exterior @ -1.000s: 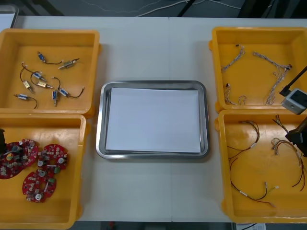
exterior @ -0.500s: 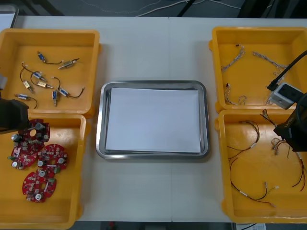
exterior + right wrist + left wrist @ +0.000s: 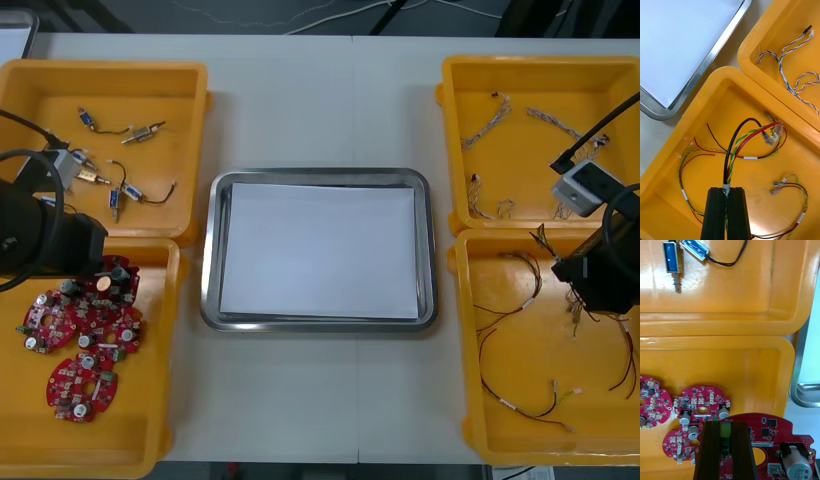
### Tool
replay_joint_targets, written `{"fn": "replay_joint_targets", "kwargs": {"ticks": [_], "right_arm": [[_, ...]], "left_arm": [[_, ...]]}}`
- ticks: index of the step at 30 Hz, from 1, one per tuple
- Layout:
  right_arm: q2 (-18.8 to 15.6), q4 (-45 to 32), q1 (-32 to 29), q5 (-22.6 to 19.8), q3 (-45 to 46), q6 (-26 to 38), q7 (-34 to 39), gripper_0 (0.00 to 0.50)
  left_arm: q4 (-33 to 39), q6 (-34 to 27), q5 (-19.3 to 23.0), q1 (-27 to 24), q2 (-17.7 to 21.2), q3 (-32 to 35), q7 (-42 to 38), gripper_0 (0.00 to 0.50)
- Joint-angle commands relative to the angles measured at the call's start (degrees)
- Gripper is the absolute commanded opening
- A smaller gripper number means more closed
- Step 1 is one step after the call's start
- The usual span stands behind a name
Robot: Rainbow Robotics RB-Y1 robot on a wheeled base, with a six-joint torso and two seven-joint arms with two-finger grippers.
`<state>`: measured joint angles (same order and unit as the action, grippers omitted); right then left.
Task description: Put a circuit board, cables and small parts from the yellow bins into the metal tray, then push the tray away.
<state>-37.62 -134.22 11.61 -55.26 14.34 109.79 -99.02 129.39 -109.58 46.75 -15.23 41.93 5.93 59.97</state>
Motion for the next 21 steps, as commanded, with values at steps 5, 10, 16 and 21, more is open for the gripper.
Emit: {"fn": "replay_joint_targets", "kwargs": {"ticks": [5,10,16,21], "right_arm": [[0.3,-1.8,3.6,0.2,-4.2,0.2,11.9,0.0],[-0.5,-1.8,5.2,2.1,-7.8,0.2,17.9,0.0],[-1.1,-1.8,7.1,4.8,-11.7,0.2,25.2,0.0],[-1.4,-1.8,7.4,4.9,-12.8,0.2,28.0,0.0]], "left_arm": [[1.2,-0.4,-1.8,-8.2,2.8,-10.3,-16.9,0.0],[0.7,-0.4,-3.0,-12.0,2.5,-15.7,-22.5,0.0],[-0.4,-0.4,-4.9,-15.7,0.8,-20.7,-27.6,0.0],[-3.7,-0.4,-6.5,-19.2,-1.4,-24.3,-28.9,0.0]]}}
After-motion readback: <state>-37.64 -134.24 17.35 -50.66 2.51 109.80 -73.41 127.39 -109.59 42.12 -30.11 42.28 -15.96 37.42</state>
